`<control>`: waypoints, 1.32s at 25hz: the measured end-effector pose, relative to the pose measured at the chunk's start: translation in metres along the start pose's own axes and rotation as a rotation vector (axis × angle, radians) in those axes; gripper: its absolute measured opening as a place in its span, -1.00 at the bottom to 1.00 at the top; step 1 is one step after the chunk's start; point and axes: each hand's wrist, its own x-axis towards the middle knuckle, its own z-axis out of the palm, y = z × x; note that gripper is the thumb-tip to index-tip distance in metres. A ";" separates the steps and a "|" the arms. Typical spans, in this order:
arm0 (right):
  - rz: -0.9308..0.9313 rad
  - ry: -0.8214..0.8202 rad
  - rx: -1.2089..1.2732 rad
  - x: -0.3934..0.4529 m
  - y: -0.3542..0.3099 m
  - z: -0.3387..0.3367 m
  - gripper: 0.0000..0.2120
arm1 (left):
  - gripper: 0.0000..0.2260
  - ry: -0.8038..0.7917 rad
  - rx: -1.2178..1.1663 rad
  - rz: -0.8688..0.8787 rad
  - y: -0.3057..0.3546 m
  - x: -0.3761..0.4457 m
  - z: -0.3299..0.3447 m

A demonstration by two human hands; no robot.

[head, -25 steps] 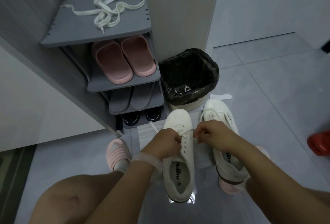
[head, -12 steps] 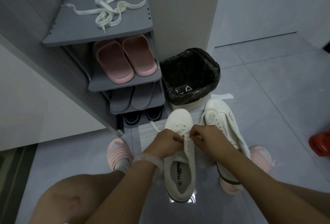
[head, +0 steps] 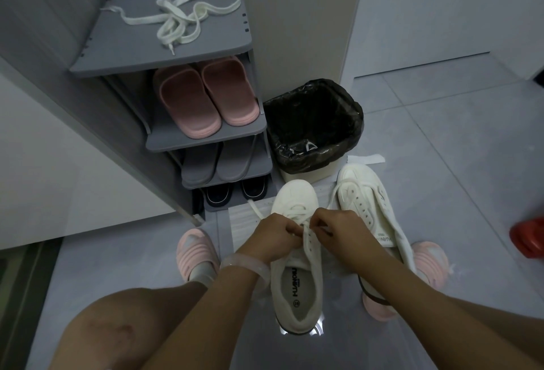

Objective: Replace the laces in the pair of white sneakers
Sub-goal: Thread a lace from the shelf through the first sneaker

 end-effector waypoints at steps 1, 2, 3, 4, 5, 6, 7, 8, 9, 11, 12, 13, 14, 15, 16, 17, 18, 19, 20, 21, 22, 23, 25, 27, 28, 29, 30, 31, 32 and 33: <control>-0.001 -0.026 -0.002 -0.001 0.000 -0.001 -0.86 | -0.80 0.001 -0.002 0.004 0.000 0.000 0.000; -0.001 -0.045 -0.007 -0.001 0.000 -0.002 -0.86 | -0.80 0.001 -0.004 0.006 0.000 0.000 0.000; -0.002 -0.061 -0.023 -0.001 0.000 -0.001 -0.85 | -0.80 0.001 -0.006 0.005 0.000 0.000 -0.001; -0.010 -0.072 -0.049 -0.001 -0.002 0.000 -0.84 | -0.80 0.005 -0.009 0.004 0.000 0.000 -0.001; -0.019 -0.077 -0.073 -0.001 -0.004 0.003 -0.83 | -0.80 0.013 -0.007 0.002 0.000 -0.001 -0.002; -0.023 -0.073 -0.084 -0.001 -0.006 0.007 -0.84 | -0.79 0.022 -0.001 0.003 0.000 -0.002 -0.003; -0.006 -0.068 -0.065 -0.001 -0.008 0.012 -0.86 | -0.79 0.033 0.006 0.002 -0.001 -0.002 -0.003; 0.027 -0.060 -0.012 -0.002 -0.010 0.016 -0.88 | -0.79 0.044 0.011 -0.001 -0.001 -0.003 -0.004; 0.069 -0.051 0.052 -0.002 -0.011 0.019 -0.91 | -0.79 0.053 0.016 -0.005 -0.002 -0.003 -0.005; 0.142 -0.017 0.154 0.001 -0.012 0.023 -0.92 | -0.79 0.083 0.038 -0.004 -0.004 -0.004 -0.006; 0.176 -0.002 0.200 0.003 -0.011 0.025 -0.84 | -0.79 0.102 0.050 -0.006 -0.005 -0.004 -0.007; 0.212 0.015 0.245 0.005 -0.010 0.027 -0.78 | -0.78 0.120 0.052 -0.015 -0.006 -0.004 -0.007; 0.240 0.026 0.279 0.006 -0.010 0.029 -0.76 | -0.77 0.135 0.042 -0.025 -0.007 -0.004 -0.008; 0.259 0.029 0.299 0.007 -0.010 0.030 -0.79 | -0.77 0.143 0.032 -0.028 -0.007 -0.005 -0.007; 0.276 0.024 0.306 0.007 -0.009 0.030 -0.85 | -0.78 0.150 0.037 -0.020 -0.007 -0.006 -0.006; 0.288 0.017 0.297 0.007 -0.008 0.031 -0.90 | -0.79 0.158 0.056 -0.005 -0.006 -0.007 -0.004; 0.281 0.013 0.278 0.006 -0.007 0.031 -0.91 | -0.81 0.167 0.077 0.016 -0.007 -0.007 -0.002; 0.258 0.009 0.243 0.004 -0.004 0.031 -0.86 | -0.83 0.172 0.089 0.029 -0.007 -0.007 0.000; 0.225 0.012 0.207 0.001 -0.003 0.031 -0.79 | -0.85 0.176 0.094 0.038 -0.008 -0.006 0.002; 0.176 0.028 0.175 -0.003 -0.004 0.030 -0.71 | -0.85 0.175 0.092 0.038 -0.009 -0.005 0.005; 0.107 0.041 0.127 -0.007 -0.003 0.030 -0.62 | -0.85 0.180 0.084 0.040 -0.009 -0.004 0.008; 0.043 0.048 0.080 -0.011 -0.003 0.030 -0.56 | -0.84 0.189 0.087 0.044 -0.010 -0.003 0.012; -0.012 0.019 0.006 -0.014 -0.007 0.027 -0.45 | -0.83 0.220 0.148 0.061 -0.009 -0.003 0.017; 0.028 -0.082 -0.045 -0.012 -0.013 0.020 -0.27 | -0.84 0.263 0.198 0.098 -0.006 -0.005 0.014; 0.050 -0.106 -0.080 -0.010 -0.014 0.017 -0.23 | -0.85 0.290 0.216 0.126 -0.004 -0.007 0.008; 0.068 -0.111 -0.121 -0.008 -0.016 0.014 -0.25 | -0.86 0.335 0.197 0.156 0.001 -0.010 0.000; 0.089 -0.117 -0.156 -0.007 -0.016 0.012 -0.32 | -0.87 0.388 0.094 0.180 0.007 -0.012 -0.010; 0.112 -0.127 -0.171 -0.006 -0.017 0.010 -0.39 | -0.85 0.431 -0.134 0.201 0.016 -0.017 -0.025; 0.131 -0.135 -0.176 -0.006 -0.019 0.009 -0.45 | -0.82 0.459 -0.473 0.234 0.027 -0.027 -0.044; 0.142 -0.147 -0.186 -0.006 -0.021 0.009 -0.47 | -0.78 0.489 -0.828 0.283 0.036 -0.038 -0.067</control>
